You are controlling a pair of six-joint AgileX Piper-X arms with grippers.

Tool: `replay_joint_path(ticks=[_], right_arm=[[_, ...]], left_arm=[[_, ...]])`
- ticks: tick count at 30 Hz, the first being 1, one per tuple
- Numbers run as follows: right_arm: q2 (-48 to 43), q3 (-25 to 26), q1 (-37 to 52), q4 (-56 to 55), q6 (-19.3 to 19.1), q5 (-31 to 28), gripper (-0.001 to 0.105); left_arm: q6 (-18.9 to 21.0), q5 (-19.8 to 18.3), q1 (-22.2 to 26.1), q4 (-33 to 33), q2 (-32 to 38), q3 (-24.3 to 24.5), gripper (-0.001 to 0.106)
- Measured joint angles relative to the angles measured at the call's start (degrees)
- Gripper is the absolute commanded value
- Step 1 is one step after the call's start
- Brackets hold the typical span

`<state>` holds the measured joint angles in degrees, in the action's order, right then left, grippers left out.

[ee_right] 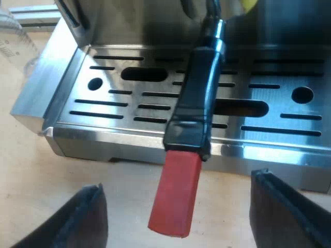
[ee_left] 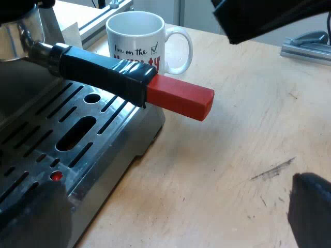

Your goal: Grind coffee beans and then tamp

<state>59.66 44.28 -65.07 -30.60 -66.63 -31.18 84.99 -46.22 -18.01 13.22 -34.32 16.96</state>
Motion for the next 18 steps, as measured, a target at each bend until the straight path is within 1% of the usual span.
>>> replay_joint_path(ticks=[2, 5, 8, 9, 10, 13, 18], right_arm=[[0.0, 0.0, 0.73, -0.14, 1.75, 1.38, 0.06], [0.86, 0.7, 0.83, -0.84, 2.33, 2.39, 0.06], [3.03, 3.07, 0.83, -2.44, 3.81, 3.1, 0.06], [4.8, 4.67, 0.83, -4.14, 4.53, 3.11, 0.06], [6.46, 6.4, 0.83, -5.98, 4.64, 3.57, 0.06], [9.96, 9.23, 0.83, -9.81, 5.02, 4.88, 0.06], [12.98, 10.42, 0.83, -11.28, 5.02, 5.14, 0.06]], left_arm=[[0.0, 0.0, 0.0, 0.0, 0.0, 0.0, 0.086], [0.0, 0.0, 0.0, 0.0, 0.0, 0.0, 0.086], [0.0, 0.0, 0.0, 0.0, 0.0, 0.0, 0.086], [0.0, 0.0, 0.0, 0.0, 0.0, 0.0, 0.086], [0.0, 0.0, 0.0, 0.0, 0.0, 0.0, 0.086], [0.0, 0.0, 0.0, 0.0, 0.0, 0.0, 0.086], [0.0, 0.0, 0.0, 0.0, 0.0, 0.0, 0.086]])
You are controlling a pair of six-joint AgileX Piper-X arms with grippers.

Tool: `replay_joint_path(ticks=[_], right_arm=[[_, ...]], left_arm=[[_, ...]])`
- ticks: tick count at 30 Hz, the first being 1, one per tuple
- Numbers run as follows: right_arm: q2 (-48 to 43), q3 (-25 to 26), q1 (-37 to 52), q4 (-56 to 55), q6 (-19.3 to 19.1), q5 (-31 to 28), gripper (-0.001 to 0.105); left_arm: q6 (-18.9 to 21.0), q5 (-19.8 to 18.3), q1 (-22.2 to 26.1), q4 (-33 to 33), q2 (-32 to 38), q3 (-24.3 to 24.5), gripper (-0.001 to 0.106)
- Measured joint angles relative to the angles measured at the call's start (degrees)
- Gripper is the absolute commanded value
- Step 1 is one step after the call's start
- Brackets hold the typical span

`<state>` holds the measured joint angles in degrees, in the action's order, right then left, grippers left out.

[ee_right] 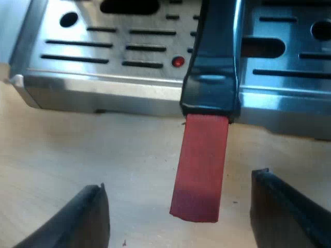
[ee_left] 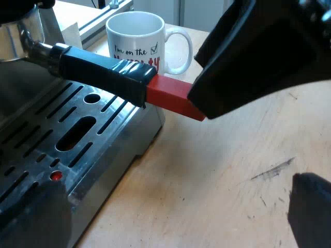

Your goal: Grind coffee beans and then tamp

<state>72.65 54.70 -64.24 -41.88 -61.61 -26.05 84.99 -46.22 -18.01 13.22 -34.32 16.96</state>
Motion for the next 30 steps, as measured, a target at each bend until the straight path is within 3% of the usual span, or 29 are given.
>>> replay_joint_path(ticks=[11, 16, 30], right_arm=[[3.5, 0.15, 1.09, 0.18, 0.0, -0.59, 0.059], [5.37, 0.15, 1.23, 3.36, 0.0, -3.82, 0.059], [7.61, -2.18, 3.55, 8.48, 0.0, -2.32, 0.059]], left_arm=[[0.0, 0.0, 0.0, 0.0, 0.0, 0.0, 0.086], [0.0, 0.0, 0.0, 0.0, 0.0, 0.0, 0.086], [0.0, 0.0, 0.0, 0.0, 0.0, 0.0, 0.086]])
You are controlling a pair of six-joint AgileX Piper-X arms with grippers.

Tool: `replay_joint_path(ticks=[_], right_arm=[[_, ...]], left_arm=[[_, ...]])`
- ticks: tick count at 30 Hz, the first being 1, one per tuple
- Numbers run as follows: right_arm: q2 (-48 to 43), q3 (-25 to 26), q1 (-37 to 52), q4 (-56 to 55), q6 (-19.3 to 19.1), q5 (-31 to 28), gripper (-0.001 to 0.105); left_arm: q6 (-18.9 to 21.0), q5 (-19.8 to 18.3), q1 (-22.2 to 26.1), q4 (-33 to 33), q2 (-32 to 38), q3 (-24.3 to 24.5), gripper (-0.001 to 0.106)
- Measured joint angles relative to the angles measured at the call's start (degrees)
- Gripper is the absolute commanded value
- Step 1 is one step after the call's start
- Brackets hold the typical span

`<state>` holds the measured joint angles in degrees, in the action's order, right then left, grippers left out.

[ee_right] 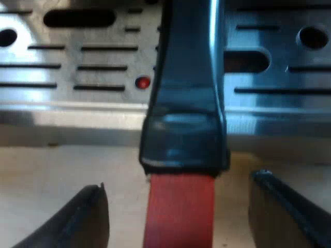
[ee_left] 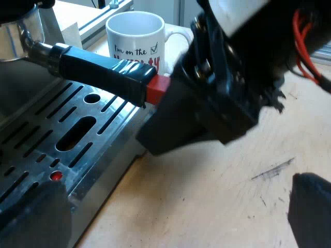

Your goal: Grind coffee beans and then tamp

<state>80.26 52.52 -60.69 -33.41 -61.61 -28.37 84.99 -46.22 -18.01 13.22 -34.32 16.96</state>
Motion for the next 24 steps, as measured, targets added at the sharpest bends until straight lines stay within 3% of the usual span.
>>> replay_joint_path(ticks=[24], right_arm=[[0.17, -1.43, 3.23, 3.22, 0.0, 1.96, 0.059]], left_arm=[[0.0, 0.0, 0.0, 0.0, 0.0, 0.0, 0.086]])
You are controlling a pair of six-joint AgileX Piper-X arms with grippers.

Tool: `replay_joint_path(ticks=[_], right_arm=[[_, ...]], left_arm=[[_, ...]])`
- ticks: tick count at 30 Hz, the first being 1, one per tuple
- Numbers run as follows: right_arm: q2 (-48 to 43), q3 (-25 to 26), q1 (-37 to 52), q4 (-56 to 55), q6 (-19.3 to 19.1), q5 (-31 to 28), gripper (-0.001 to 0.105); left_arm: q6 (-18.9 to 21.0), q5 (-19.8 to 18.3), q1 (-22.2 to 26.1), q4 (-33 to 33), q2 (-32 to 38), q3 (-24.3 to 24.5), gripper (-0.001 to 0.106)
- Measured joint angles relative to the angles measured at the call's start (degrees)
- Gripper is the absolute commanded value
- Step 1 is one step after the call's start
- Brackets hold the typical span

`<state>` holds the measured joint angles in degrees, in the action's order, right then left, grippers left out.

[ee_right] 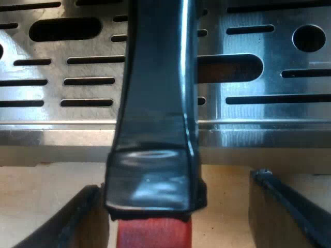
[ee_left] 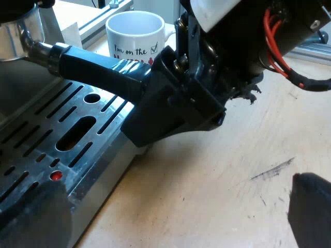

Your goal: Grind coffee beans and then tamp

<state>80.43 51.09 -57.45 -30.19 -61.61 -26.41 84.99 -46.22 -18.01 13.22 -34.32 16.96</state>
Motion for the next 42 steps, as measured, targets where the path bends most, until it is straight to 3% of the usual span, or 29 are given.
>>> replay_joint_path(ticks=[11, 14, 19, 26, 33, 42], right_arm=[[0.42, 0.0, 0.0, 0.41, 0.0, 0.0, 0.057], [0.42, 0.0, 0.0, 0.41, 0.0, 0.0, 0.043], [0.42, 0.0, 0.0, 0.41, -0.2, 0.0, 0.0], [0.49, -0.19, -0.1, -0.44, -2.09, -0.11, 0.0], [0.49, -0.33, -1.57, -0.75, -2.14, -3.59, 0.0], [-0.64, -0.71, -1.58, -1.19, -2.22, -3.43, 0.0]], left_arm=[[0.0, 0.0, 0.0, 0.0, 0.0, 0.0, 0.086], [0.0, 0.0, 0.0, 0.0, 0.0, 0.0, 0.086], [0.0, 0.0, 0.0, 0.0, 0.0, 0.0, 0.086], [0.0, 0.0, 0.0, 0.0, 0.0, 0.0, 0.086], [0.0, 0.0, 0.0, 0.0, 0.0, 0.0, 0.086], [0.0, 0.0, 0.0, 0.0, 0.0, 0.0, 0.086]])
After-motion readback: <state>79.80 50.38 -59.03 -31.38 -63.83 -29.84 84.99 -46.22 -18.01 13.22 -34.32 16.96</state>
